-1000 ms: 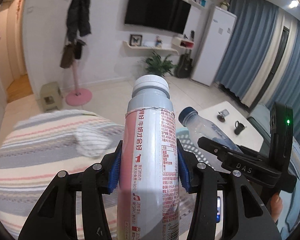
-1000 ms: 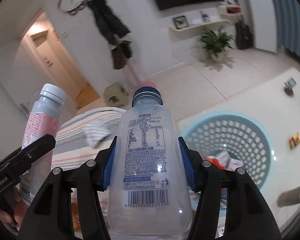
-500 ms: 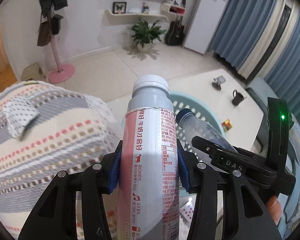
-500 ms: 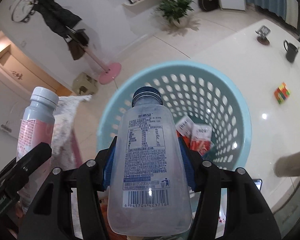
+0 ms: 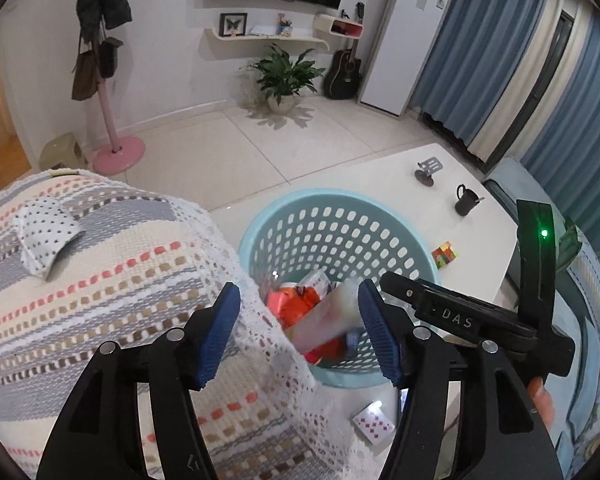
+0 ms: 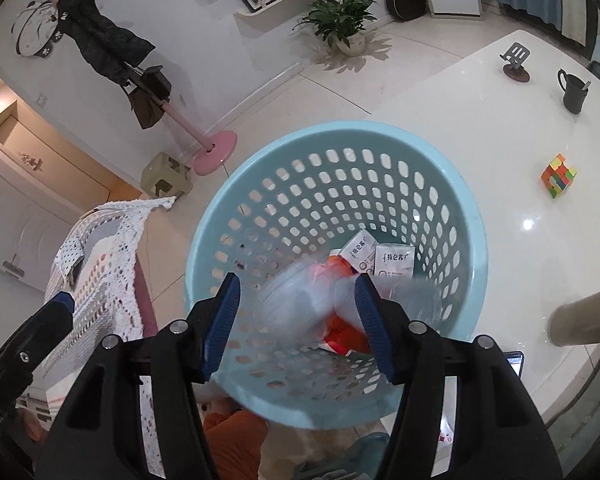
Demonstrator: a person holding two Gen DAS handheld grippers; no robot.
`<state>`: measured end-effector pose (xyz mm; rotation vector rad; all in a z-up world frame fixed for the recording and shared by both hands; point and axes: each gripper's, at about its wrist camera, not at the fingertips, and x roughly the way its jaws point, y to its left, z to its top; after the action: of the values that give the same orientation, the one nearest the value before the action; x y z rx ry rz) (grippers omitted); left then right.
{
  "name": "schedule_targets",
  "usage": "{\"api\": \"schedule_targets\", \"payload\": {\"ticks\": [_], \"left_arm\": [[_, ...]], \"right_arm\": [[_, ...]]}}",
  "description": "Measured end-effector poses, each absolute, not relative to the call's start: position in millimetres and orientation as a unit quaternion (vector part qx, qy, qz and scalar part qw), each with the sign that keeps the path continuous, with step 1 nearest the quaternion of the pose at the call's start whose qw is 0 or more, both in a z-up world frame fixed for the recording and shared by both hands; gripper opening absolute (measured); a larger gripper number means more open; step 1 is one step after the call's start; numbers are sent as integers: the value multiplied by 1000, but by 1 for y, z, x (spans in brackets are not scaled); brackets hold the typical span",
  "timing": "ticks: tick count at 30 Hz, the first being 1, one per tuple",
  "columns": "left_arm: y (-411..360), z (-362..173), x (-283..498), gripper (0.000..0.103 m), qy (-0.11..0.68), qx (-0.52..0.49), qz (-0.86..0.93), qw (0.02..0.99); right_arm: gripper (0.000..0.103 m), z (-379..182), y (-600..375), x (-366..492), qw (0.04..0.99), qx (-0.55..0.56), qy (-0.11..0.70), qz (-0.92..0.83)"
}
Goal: Collect trash
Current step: 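Carry both bottles over the basket while both tools open to drop them, then move both open tools back toward the orange panda snack bag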
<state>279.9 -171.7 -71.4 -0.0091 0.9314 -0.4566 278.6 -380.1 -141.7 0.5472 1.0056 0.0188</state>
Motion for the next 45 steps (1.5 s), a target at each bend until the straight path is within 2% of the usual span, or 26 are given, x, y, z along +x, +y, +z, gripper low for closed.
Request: {"api": "schedule_targets", "payload": {"ticks": [12, 17, 23, 24, 26, 31, 35, 37, 41, 45], "left_arm": [[-97, -40, 224, 60, 406, -54, -188, 893], [-41, -20, 191, 60, 376, -106, -156, 907], [31, -7, 148, 60, 354, -126, -83, 923], [44, -7, 141, 65, 351, -130, -70, 925], [74, -6, 124, 71, 341, -144, -37, 928], [127, -7, 95, 71, 329, -175, 1, 928], [151, -11, 80, 71, 327, -191, 10, 925], [156, -13, 77, 71, 326, -194, 11, 925], [162, -15, 73, 71, 323, -200, 7, 925], [166, -24, 72, 71, 328, -206, 5, 922]], "right_arm": [[56, -77, -315, 244, 882, 188, 429, 58], [56, -47, -253, 224, 889, 142, 415, 130], [56, -38, -163, 198, 876, 76, 422, 220], [57, -39, -149, 194, 872, 67, 425, 232], [63, -45, -120, 185, 861, 47, 439, 253], [74, -61, -61, 164, 836, 3, 463, 294], [79, -71, -27, 150, 827, -36, 473, 302], [87, -78, -16, 148, 821, -49, 484, 298], [93, -96, -1, 149, 805, -58, 510, 297], [95, -102, 15, 141, 822, -105, 490, 271]]}}
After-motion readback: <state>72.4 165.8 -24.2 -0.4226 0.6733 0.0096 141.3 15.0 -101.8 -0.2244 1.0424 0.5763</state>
